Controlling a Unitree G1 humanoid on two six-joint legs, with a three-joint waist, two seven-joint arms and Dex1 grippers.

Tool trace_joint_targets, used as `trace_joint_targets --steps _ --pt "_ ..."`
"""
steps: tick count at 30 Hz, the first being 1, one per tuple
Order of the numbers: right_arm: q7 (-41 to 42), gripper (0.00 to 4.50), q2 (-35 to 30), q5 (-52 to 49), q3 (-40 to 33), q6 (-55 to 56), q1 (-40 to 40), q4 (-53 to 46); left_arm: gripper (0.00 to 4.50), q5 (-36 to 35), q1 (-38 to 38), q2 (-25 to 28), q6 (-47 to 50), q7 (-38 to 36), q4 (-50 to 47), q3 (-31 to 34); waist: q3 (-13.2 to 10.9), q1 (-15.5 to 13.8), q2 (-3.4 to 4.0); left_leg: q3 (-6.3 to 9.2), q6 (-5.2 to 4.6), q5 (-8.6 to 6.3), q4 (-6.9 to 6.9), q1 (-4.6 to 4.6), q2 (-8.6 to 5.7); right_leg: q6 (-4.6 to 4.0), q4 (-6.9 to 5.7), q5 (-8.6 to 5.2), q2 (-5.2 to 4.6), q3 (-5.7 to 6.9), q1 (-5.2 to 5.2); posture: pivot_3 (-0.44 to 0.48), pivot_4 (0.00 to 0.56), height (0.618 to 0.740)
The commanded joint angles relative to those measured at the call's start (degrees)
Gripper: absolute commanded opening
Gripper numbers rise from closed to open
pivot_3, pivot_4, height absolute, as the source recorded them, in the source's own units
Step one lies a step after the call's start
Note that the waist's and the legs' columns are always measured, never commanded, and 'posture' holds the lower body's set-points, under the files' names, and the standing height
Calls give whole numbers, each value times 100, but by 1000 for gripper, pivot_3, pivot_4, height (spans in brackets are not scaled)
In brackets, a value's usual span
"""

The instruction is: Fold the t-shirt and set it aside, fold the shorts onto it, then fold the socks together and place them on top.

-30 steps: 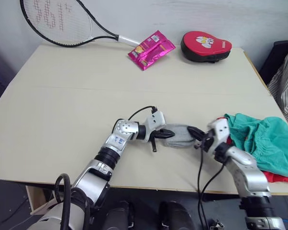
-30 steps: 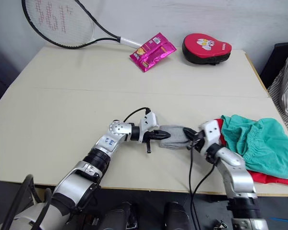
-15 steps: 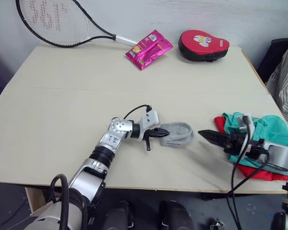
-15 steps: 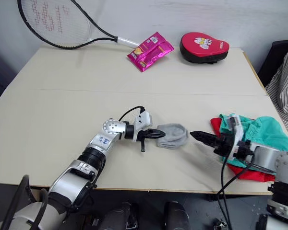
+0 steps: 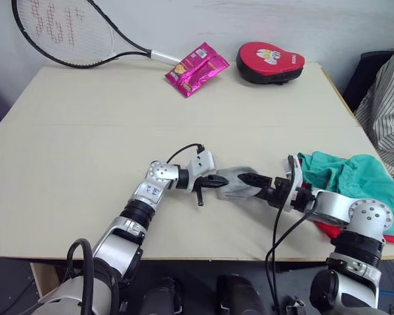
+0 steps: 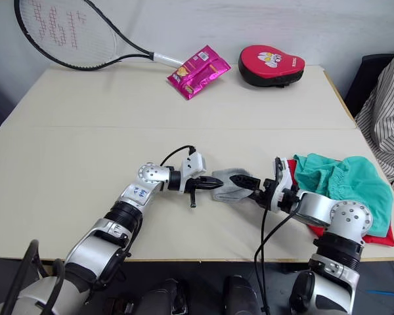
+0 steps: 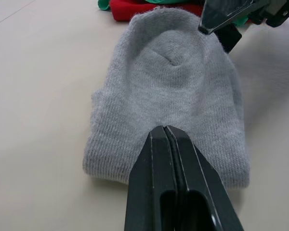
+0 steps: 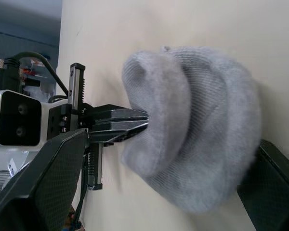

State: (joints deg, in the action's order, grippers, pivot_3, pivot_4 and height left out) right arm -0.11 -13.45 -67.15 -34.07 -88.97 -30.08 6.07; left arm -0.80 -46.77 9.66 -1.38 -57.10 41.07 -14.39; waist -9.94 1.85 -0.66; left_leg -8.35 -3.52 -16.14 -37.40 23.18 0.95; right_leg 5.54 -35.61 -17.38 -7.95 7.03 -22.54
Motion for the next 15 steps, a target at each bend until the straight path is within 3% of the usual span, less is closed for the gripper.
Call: trace_joint_targets --steps 1,10,12,15 --pt "-360 3237 414 182 21 19 122 218 0 95 77 16 107 -42 -23 -91 1 1 1 -1 2 2 4 -1 0 0 0 0 2 -1 -1 0 150 740" --pt "-932 318 962 -213 -503 75 476 -154 0 -59 79 98 340 -126 -212 39 20 -8 -14 -1 4 4 18 -2 2 0 3 0 5 -2 -1 0 150 740" --pt "-1134 138 1045 -605 -678 229 657 -601 0 -291 48 137 377 -211 -461 227 20 -14 -14 -1 4 4 19 -1 2 0 6 0 5 -2 -1 0 150 740" --pt "-1638 137 1022 -1826 -768 851 921 -1456 606 -994 31 269 1014 -783 -1245 525 3 -20 8 4 7 5 33 10 2 -1 7 0 5 -1 -11 0 150 740"
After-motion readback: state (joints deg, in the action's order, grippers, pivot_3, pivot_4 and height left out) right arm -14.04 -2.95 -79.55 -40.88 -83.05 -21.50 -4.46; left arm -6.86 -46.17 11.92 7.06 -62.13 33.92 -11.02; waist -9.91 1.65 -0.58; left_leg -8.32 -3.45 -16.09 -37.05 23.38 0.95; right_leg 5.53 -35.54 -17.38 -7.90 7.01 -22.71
